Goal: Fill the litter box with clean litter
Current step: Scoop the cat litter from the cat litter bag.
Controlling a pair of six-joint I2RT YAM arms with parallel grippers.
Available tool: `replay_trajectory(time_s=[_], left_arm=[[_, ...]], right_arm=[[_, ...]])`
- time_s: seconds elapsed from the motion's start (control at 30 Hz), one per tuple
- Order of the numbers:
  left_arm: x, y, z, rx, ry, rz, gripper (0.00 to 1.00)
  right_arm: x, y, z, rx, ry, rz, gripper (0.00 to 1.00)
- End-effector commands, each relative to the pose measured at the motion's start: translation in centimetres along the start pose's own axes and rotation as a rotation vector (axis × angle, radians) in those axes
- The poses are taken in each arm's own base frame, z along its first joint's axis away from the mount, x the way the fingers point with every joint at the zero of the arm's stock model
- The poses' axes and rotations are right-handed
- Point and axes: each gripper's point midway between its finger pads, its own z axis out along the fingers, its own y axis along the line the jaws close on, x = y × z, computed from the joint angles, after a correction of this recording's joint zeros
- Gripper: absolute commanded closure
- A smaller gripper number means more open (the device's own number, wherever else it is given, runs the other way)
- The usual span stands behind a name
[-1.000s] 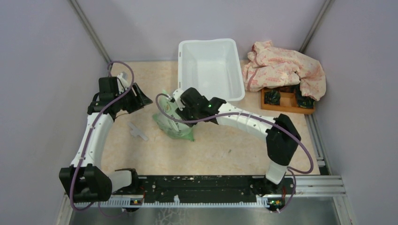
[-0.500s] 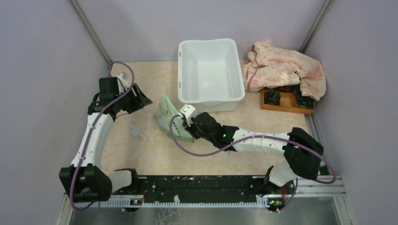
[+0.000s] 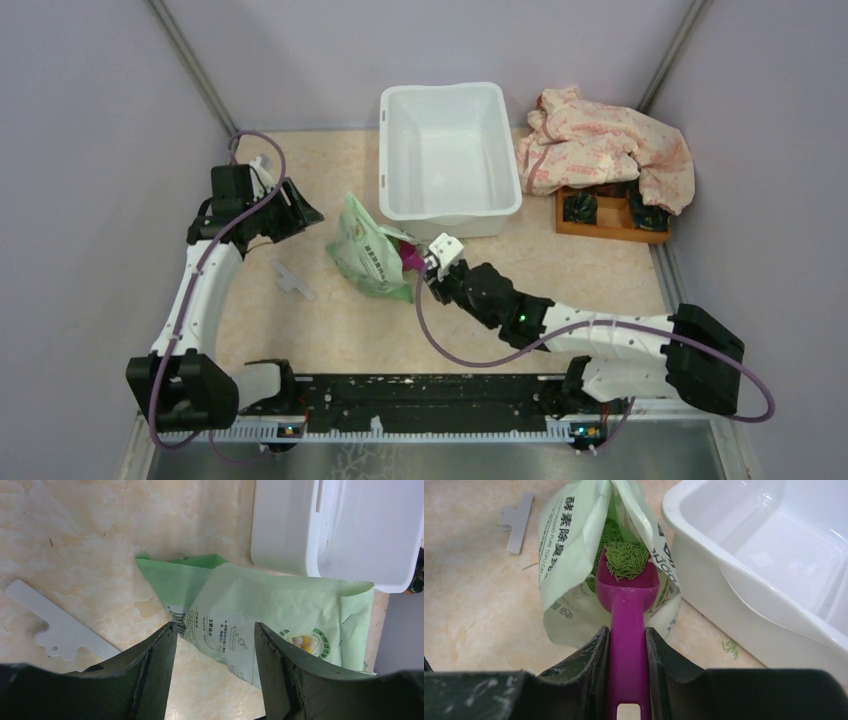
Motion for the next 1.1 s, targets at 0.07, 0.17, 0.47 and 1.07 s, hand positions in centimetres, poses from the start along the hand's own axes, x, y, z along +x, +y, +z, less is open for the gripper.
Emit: replay_trajectory(time_s=[0.07,0.17,0.47,1.07], left_arm=[[-1.2,-0.4,-0.7,0.005,-0.041,0.006,0.36],[-1.2,-0.4,-0.6,0.004,-0.041,0.003,0.36],[-1.7,-0.7,-0.6,0.008,-0.046,-0.006,0.36],[-3.0,-1.4,-0.9,0.013,-0.062,-0.009,0.36]], right_arm=[[-3.5,-1.3,-3.0,0.054,-0.192,0.057,1.0],[-3.5,-1.7,-4.4,0.068,-0.217,0.065,1.0],[-3.6,-2.6,-7.2,0.103,-0.265,0.068,1.0],[-6.8,-4.6,-11.4,0.134,-0.383,0.068,1.0]])
